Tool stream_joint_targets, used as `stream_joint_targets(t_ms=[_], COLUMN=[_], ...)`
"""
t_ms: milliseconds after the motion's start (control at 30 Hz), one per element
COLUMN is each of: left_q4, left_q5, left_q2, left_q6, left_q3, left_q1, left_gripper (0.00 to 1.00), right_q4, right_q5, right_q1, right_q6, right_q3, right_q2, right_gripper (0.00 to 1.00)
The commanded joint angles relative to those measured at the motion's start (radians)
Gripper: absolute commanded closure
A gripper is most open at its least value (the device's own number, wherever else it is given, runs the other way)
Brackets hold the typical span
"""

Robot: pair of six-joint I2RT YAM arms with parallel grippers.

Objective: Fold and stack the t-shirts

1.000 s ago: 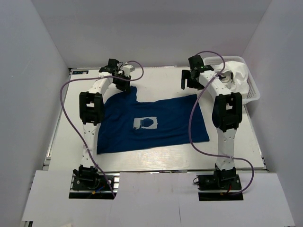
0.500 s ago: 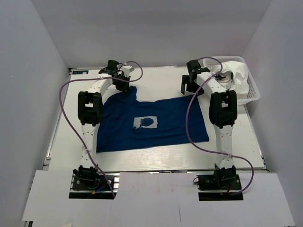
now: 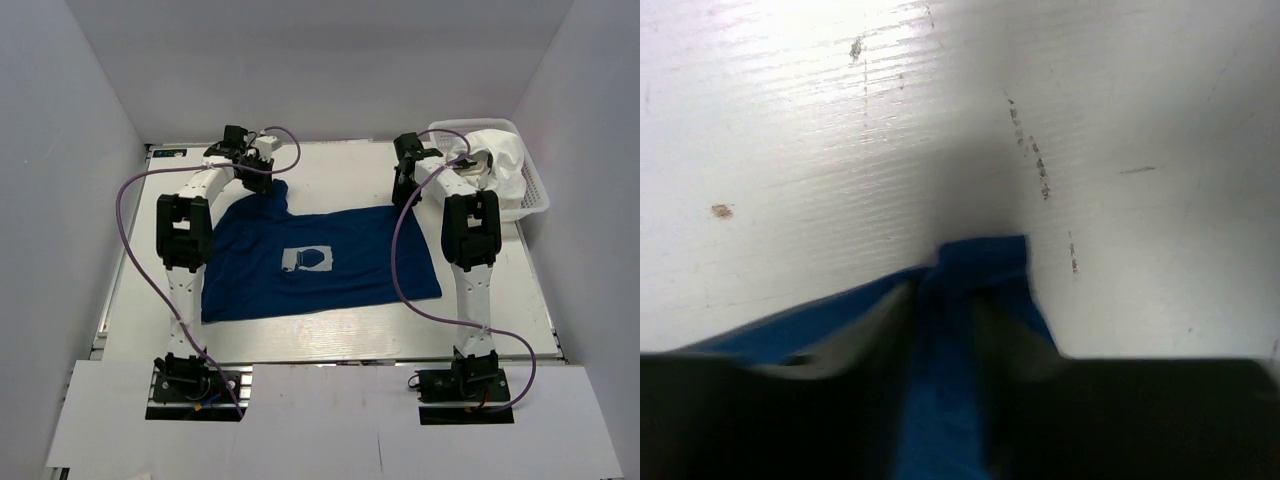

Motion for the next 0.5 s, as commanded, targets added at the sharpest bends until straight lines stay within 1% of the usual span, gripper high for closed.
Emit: stream_joint_targets(t_ms=[0,33,67,133,233,267,300,333,367,400,433,467], left_q4=[0.018,0.006,-0.003,-0.003,0.017,0.040,0.054,0.070,0.095,0.095,0.104,0.104], left_q5=[0.018,0.018,0.006,-0.005,-0.031,-0.031,-0.054,-0.065,-0.088,-0.097,-0.097,-0.119], left_q2=[-0.106,-0.106,-0.126,-0.150,-0.230,-0.258,-0.287,-0.348,-0.377,-0.406,-0.434,-0.486], left_q6=[-0.002,-0.002,-0.002,-0.002,-0.013,-0.013,-0.024,-0.033,-0.045,-0.045,-0.071,-0.080], left_q3=[-0.004,-0.004,-0.004,-0.041,-0.133,-0.164,-0.232,-0.269,-0.300,-0.355,-0.380,-0.404], left_q1=[-0.007,-0.007,-0.007,-0.007,-0.007,-0.016,-0.016,-0.016,-0.025,-0.025,-0.034,-0.034], left_gripper=[1.00,1.00,1.00,1.00,1.00,1.00,1.00,1.00,1.00,1.00,1.00,1.00], right_q4=[0.055,0.046,0.045,0.045,0.070,0.079,0.085,0.117,0.127,0.136,0.147,0.153], right_q5=[-0.018,-0.019,-0.012,0.005,-0.001,0.001,-0.007,-0.009,-0.013,-0.016,-0.015,-0.019], right_q1=[-0.003,-0.001,0.002,0.005,0.003,0.005,0.005,0.006,0.008,0.009,0.006,0.009], right_q6=[0.017,0.014,0.009,0.000,-0.012,-0.011,-0.014,-0.014,-0.012,-0.012,-0.011,-0.009], right_q3=[0.000,0.003,0.004,-0.008,-0.066,-0.104,-0.149,-0.172,-0.218,-0.256,-0.293,-0.310], right_q2=[-0.003,-0.007,-0.015,-0.053,-0.112,-0.173,-0.190,-0.210,-0.269,-0.285,-0.302,-0.357], right_gripper=[0.74,0.80,0.88,1.00,1.00,1.00,1.00,1.00,1.00,1.00,1.00,1.00])
